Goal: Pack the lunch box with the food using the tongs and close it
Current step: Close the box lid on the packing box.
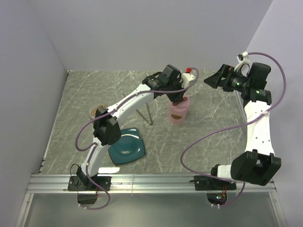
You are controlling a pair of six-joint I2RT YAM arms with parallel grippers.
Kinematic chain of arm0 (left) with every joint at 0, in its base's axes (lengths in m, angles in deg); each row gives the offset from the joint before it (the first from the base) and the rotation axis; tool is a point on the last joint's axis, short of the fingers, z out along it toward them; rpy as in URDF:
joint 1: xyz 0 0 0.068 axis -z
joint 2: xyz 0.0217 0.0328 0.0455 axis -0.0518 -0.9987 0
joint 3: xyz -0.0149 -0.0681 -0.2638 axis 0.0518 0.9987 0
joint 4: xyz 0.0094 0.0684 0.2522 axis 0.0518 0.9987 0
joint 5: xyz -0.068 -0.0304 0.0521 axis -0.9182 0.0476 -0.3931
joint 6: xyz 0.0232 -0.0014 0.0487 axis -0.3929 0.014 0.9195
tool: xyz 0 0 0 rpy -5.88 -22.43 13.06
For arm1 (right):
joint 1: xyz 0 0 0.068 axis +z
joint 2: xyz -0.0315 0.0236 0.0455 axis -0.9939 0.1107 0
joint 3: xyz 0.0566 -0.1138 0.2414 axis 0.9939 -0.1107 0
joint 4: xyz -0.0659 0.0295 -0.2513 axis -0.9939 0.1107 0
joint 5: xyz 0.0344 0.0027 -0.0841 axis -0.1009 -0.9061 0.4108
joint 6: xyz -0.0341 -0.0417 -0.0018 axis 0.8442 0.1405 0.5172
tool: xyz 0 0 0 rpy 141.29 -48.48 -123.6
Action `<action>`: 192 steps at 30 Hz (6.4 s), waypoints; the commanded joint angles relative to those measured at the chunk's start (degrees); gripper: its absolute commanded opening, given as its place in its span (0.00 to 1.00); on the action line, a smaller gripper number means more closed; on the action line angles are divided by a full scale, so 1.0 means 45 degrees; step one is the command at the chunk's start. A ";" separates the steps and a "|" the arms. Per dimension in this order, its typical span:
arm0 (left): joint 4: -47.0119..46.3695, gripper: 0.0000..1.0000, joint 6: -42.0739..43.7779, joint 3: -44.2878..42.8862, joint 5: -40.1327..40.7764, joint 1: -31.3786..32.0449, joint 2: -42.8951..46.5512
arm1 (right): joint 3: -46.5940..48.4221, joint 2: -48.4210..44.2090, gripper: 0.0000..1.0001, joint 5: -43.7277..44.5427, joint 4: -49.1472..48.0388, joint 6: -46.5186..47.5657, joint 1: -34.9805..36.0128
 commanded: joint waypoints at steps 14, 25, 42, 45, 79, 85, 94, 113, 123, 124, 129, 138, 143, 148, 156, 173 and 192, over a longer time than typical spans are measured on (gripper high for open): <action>0.2641 0.04 -0.0212 0.1182 -0.0843 0.0282 0.1452 | -0.0581 -0.0265 1.00 -0.0808 -0.0607 -0.0256 -0.0093; 0.2093 0.35 0.0001 0.0109 -0.0491 0.0262 0.1570 | -0.0152 -0.0148 0.99 -0.0788 0.0174 0.0446 -0.0073; 0.0452 0.85 -0.0407 0.1143 -0.1914 -0.0674 0.4186 | 0.3009 0.0886 1.00 -0.1272 0.3627 0.5639 -0.0151; 0.0025 0.88 -0.0720 0.1902 -0.2832 -0.1396 0.5063 | 0.4084 0.1414 1.00 -0.2288 0.5288 0.7941 -0.0132; -0.3219 0.88 -0.3904 0.9991 -0.6877 -0.6340 1.2919 | 0.2857 0.3485 0.60 0.3801 0.9726 2.4296 0.7661; -0.3201 0.87 -0.3963 0.9991 -0.6838 -0.6359 1.2742 | 0.3031 0.4031 0.57 0.4016 0.9471 2.3633 0.7895; -0.3376 0.87 -0.4080 1.0284 -0.6917 -0.6379 1.2742 | 0.3636 0.4207 0.58 0.3939 0.9491 2.3495 0.7896; -0.3513 0.87 -0.4236 1.0304 -0.6956 -0.6379 1.2527 | 0.3637 0.5184 0.49 0.5031 0.9080 2.3358 0.8345; -0.3454 0.87 -0.4139 1.0187 -0.6936 -0.6379 1.2332 | 0.4496 0.5868 0.03 0.5404 0.9900 2.2753 0.8462; -0.3435 0.87 -0.4139 1.0186 -0.6936 -0.6379 1.2293 | 0.4535 0.5887 0.00 0.5306 0.9959 2.2694 0.8462; -0.3298 0.87 -0.4061 1.0186 -0.6917 -0.6379 1.2351 | 0.5274 0.5848 0.00 0.4624 1.0660 2.2013 0.8404; -0.3396 0.87 -0.4139 1.0265 -0.7053 -0.6359 1.2449 | 0.6255 0.5830 0.00 0.3450 1.1678 2.1015 0.7993; -0.3415 0.91 -0.4216 1.0225 -0.6917 -0.6379 1.2449 | 0.6799 0.5868 0.00 0.2592 1.1659 1.9496 0.7525; -0.3396 0.99 -0.4217 1.0304 -0.6352 -0.6379 1.2566 | 0.7270 0.6219 0.00 0.1869 1.1659 1.7365 0.7095; -0.3667 0.99 -0.4548 1.0401 -0.4984 -0.6729 1.2741 | 0.7935 0.6573 0.00 0.2063 1.1291 1.2444 0.6588; -0.4880 0.99 -0.5877 1.1670 -0.5549 -0.8058 1.2761 | 0.6294 0.5595 0.00 0.6122 0.8301 0.6562 0.7035; -0.5095 0.99 -0.6248 1.1944 -0.5588 -0.8293 1.2722 | 0.4380 0.4774 0.00 0.7297 0.6171 0.5155 0.8423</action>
